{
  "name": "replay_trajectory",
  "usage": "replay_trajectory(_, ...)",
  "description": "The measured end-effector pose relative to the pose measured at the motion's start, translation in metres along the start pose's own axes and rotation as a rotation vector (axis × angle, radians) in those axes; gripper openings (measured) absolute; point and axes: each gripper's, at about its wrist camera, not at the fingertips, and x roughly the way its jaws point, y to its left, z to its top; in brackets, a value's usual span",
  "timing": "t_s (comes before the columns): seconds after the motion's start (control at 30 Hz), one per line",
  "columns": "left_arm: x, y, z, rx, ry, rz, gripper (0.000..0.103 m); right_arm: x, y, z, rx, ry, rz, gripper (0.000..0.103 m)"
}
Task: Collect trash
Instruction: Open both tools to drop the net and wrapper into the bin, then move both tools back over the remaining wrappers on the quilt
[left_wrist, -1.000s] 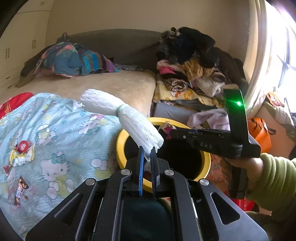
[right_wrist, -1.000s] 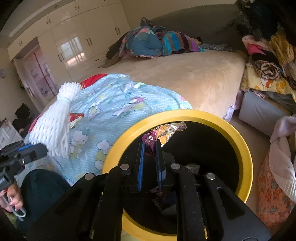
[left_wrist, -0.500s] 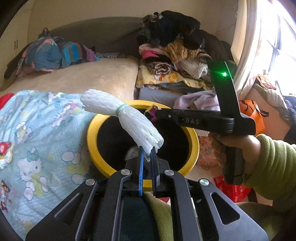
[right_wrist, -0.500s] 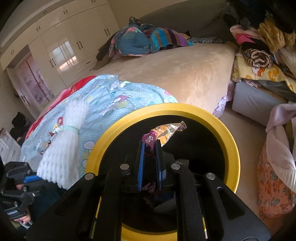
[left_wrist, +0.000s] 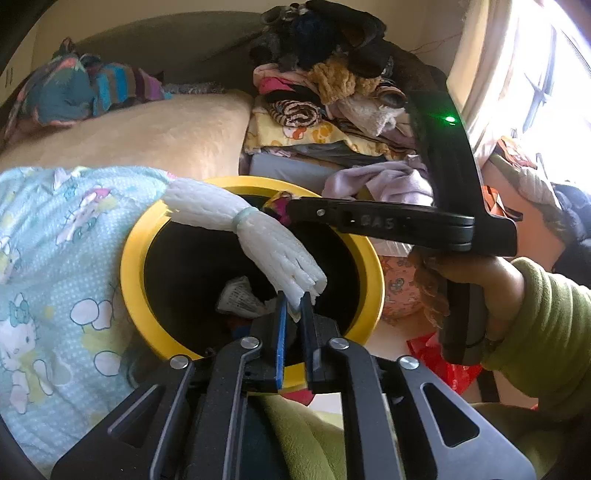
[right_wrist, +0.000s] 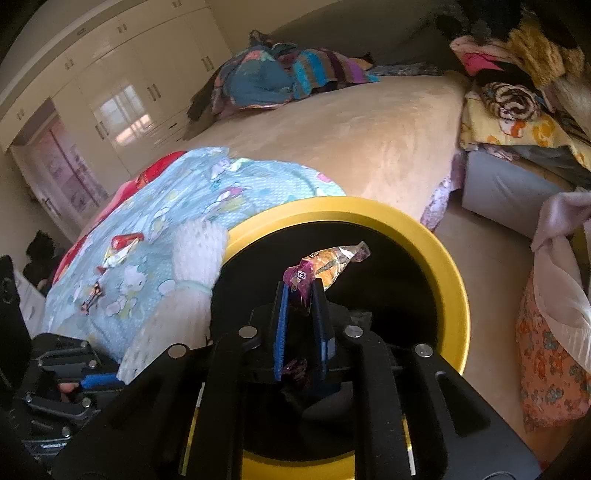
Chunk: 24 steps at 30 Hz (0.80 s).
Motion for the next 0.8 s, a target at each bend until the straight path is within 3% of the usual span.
replay_trajectory(0.03, 0.002, 0.002, -0.001, -0.011, 0.007, 0.009, 0.029, 0.0, -0.003, 0.0, 0.014, -0.001, -0.004, 0.014)
replay_trajectory(0.07, 0.004, 0.005, -0.001, -0.026, 0.015, 0.017, 0.053, 0.0, -0.004, 0.0, 0.021, -0.003, -0.01, 0.021)
replay_trajectory(0.1, 0.004, 0.008, -0.002, -0.043, 0.018, 0.023, 0.065, -0.002, -0.006, 0.0, 0.031, -0.008, -0.019, 0.028)
replay_trajectory(0.17, 0.001, 0.014, -0.004, -0.075, 0.009, 0.018, 0.066, -0.003, -0.009, 0.001, 0.04, -0.015, -0.019, 0.029)
replay_trajectory(0.27, -0.008, 0.019, -0.003, -0.09, -0.015, 0.048, 0.088, -0.003, -0.007, 0.0, 0.041, -0.022, -0.027, 0.041)
replay_trajectory(0.4, -0.02, 0.026, -0.001, -0.121, -0.05, 0.08, 0.095, -0.004, 0.002, 0.0, 0.018, -0.032, -0.027, 0.05)
replay_trajectory(0.6, -0.043, 0.034, 0.001, -0.154, -0.102, 0.171, 0.096, -0.012, 0.019, 0.002, -0.021, -0.08, -0.031, 0.068)
replay_trajectory(0.8, -0.069, 0.045, 0.001, -0.181, -0.155, 0.274, 0.096, -0.021, 0.035, 0.007, -0.056, -0.121, -0.032, 0.074)
